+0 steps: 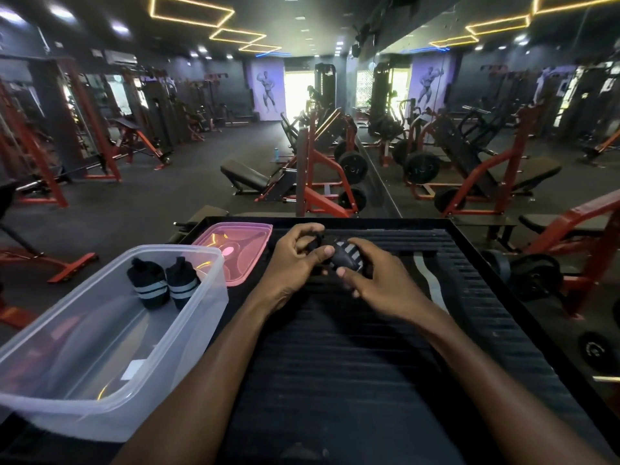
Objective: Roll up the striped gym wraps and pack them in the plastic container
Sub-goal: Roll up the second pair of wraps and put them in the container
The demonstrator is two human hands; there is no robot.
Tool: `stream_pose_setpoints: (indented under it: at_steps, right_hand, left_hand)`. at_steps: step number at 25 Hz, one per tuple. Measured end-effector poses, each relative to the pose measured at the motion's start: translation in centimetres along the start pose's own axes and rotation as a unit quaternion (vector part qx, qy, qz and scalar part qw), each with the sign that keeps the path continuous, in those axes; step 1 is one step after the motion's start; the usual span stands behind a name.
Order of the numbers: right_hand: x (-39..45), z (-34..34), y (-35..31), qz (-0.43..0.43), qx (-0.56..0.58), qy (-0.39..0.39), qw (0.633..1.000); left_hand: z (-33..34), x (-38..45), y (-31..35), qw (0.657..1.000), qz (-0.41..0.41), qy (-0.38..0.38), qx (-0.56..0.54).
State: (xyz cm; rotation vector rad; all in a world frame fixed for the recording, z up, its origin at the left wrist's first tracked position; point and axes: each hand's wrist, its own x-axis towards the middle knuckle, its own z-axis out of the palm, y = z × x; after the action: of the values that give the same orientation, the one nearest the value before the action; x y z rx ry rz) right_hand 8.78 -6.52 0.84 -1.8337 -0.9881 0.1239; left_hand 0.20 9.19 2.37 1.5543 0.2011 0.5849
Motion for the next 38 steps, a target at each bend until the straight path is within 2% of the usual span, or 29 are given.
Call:
stream_pose_setpoints:
  at_steps: [3, 6, 9, 14, 17, 21, 25, 28, 30, 33, 36, 38]
  right_hand:
    - [-0.1, 0.7, -0.2, 0.002, 0.025, 0.025, 0.999]
    - [0.0, 0.4, -0.7, 0.011, 0.056, 0.045, 0.997]
    - [0.0, 0.3, -0.9, 0.02, 0.063, 0.019, 0.998]
    - [-0.1, 1.3, -1.3, 0.026, 0.074, -0.023, 0.997]
    - [0.1, 2.3, -1.7, 0.042, 0.061, -0.042, 0.996]
    - [0.8, 3.3, -3.5, 0.069, 0.049, -0.067, 0.994]
    - [2.5, 5.3, -7.1, 0.041, 0.031, -0.098, 0.994]
    - [4.2, 7.2, -10.6, -0.014, 0.047, -0.12, 0.991]
    - [5.2, 8.8, -12.9, -0.045, 0.043, -0.149, 0.987]
    - [6.6, 12.0, -15.9, -0.077, 0.024, -0.201, 0.976]
    - [7.7, 16.1, -18.1, -0.108, -0.009, -0.238, 0.965]
    - [8.5, 18.1, -18.2, -0.13, -0.075, -0.234, 0.961]
  left_hand:
    - [0.4, -0.4, 0.8, 0.999, 0.032, -0.001, 0.023]
    - [0.8, -1.0, 1.4, 0.997, 0.048, 0.028, 0.047]
    - [0.8, -2.0, 2.0, 0.994, 0.037, 0.065, 0.082]
    - [-0.8, -3.3, 3.5, 0.984, 0.007, 0.036, 0.173]
    - [-3.3, -3.8, 5.8, 0.956, 0.013, 0.06, 0.287]
    - [-8.3, -4.5, 8.0, 0.912, 0.05, 0.054, 0.403]
    - [-13.3, -5.4, 8.6, 0.874, 0.055, 0.095, 0.474]
    - [-16.5, -6.5, 9.1, 0.847, 0.061, 0.143, 0.508]
    - [-18.8, -7.3, 9.2, 0.844, 0.034, 0.167, 0.509]
    - [-22.4, -8.4, 9.1, 0.818, -0.017, 0.197, 0.54]
    - [-25.1, -9.6, 8.8, 0.782, -0.059, 0.189, 0.591]
    - [-25.8, -9.9, 8.3, 0.768, -0.076, 0.166, 0.614]
